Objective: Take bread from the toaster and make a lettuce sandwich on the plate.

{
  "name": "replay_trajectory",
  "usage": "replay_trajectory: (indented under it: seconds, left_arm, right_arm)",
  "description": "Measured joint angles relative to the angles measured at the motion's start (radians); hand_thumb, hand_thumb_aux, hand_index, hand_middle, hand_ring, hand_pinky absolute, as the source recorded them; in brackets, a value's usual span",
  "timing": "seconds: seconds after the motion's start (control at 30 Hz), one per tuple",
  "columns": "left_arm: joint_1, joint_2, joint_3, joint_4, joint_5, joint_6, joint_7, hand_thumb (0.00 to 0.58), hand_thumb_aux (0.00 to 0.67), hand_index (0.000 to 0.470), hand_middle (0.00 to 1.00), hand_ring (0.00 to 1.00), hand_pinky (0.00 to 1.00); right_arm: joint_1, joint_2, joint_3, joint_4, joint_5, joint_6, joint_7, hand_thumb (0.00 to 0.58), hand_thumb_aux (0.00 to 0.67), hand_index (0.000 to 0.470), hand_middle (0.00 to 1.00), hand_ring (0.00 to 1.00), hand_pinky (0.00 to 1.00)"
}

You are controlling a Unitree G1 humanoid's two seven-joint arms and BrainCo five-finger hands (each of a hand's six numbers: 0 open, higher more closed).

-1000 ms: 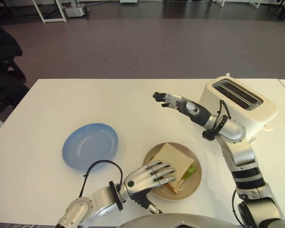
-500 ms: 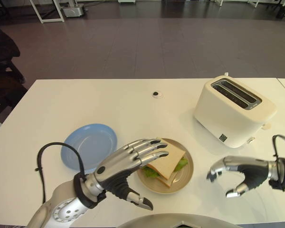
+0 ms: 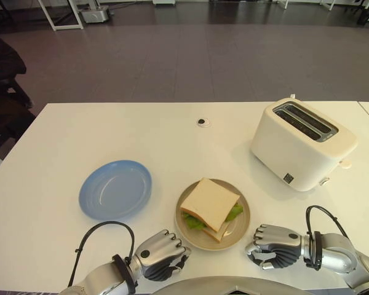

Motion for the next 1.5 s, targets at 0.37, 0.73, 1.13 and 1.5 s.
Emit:
replay_trajectory:
  seconds: [0.37, 0.73, 1.13, 1.5]
  left_arm:
    - [-0.494, -0.162, -0.09, 0.431, 0.109, 0.081, 0.218, 0.58, 0.67, 0.47, 1.0, 1.0, 1.0]
    - [-1.039, -0.202, -0.223, 1.147, 0.138, 0.114, 0.503, 0.58, 0.67, 0.47, 1.0, 1.0, 1.0]
    - [-0.323, -0.113, -0.005, 0.093, -0.113, 0.105, 0.418, 0.0, 0.0, 0.0, 0.0, 0.0, 0.0]
    - [-0.201, -0.315, -0.043, 0.164, -0.803, -0.003, 0.275, 0.0, 0.0, 0.0, 0.0, 0.0, 0.0]
  right_arm:
    - [-0.446, 0.25, 0.184, 0.41, -0.241, 0.23, -0.443, 0.58, 0.67, 0.47, 1.0, 1.0, 1.0]
    - [-0.862, 0.401, 0.367, 0.917, -0.299, 0.404, -0.728, 0.566, 0.565, 0.396, 0.36, 0.36, 0.36]
    - [-0.4, 0.057, 0.232, 0.235, 0.177, 0.139, -0.629, 0.0, 0.0, 0.0, 0.0, 0.0, 0.0]
    - [-0.23, 0.085, 0.192, 0.116, 0.826, 0.149, -0.235, 0.0, 0.0, 0.0, 0.0, 0.0, 0.0]
